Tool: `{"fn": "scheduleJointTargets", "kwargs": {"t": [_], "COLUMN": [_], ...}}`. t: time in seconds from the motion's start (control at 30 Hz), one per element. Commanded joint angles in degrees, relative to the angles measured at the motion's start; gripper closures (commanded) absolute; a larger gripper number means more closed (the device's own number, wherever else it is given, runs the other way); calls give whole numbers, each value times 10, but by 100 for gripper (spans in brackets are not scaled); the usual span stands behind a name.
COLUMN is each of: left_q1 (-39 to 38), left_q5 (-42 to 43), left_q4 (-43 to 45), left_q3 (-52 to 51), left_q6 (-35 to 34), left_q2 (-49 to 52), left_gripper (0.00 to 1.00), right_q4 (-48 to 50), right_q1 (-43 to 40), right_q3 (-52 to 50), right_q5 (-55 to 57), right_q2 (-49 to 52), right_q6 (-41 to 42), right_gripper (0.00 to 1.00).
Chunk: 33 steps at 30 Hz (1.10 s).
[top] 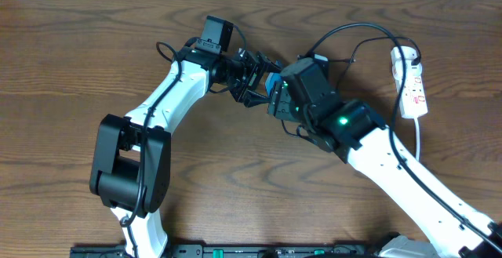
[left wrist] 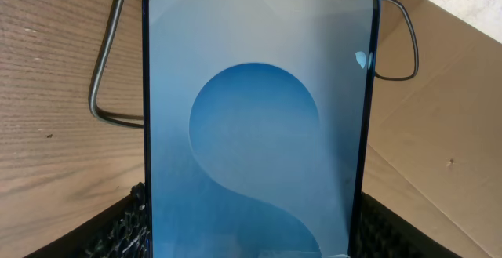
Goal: Plug charger to phone and switch on socket
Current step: 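Move the right gripper toward the phone held by the left gripper, then grasp the phone's side edge with the right gripper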
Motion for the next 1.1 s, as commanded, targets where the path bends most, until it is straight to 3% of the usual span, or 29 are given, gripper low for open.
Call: {"fn": "scheduleJointTargets", "kwargs": {"t": [0.0, 0.27, 0.6, 1.07], "left_q1": [0, 0, 0, 0], "left_q5": [18, 18, 19, 20], "left_q4": [2, 1, 1, 1], "left_q3": [0, 0, 0, 0], "left_q6": [8, 12, 12, 12], "left_q2": [-12, -12, -12, -12], "left_gripper": [33, 33, 33, 33], "right_q4": [3, 5, 76, 94], "right_q1": [3, 2, 2, 2], "right_q3": [9, 9, 8, 8], "right_q5": [47, 68, 75, 58], "right_q2": [17, 69, 111, 118], "right_q6": [26, 110, 107, 107], "right_gripper": [33, 44, 55, 85]}}
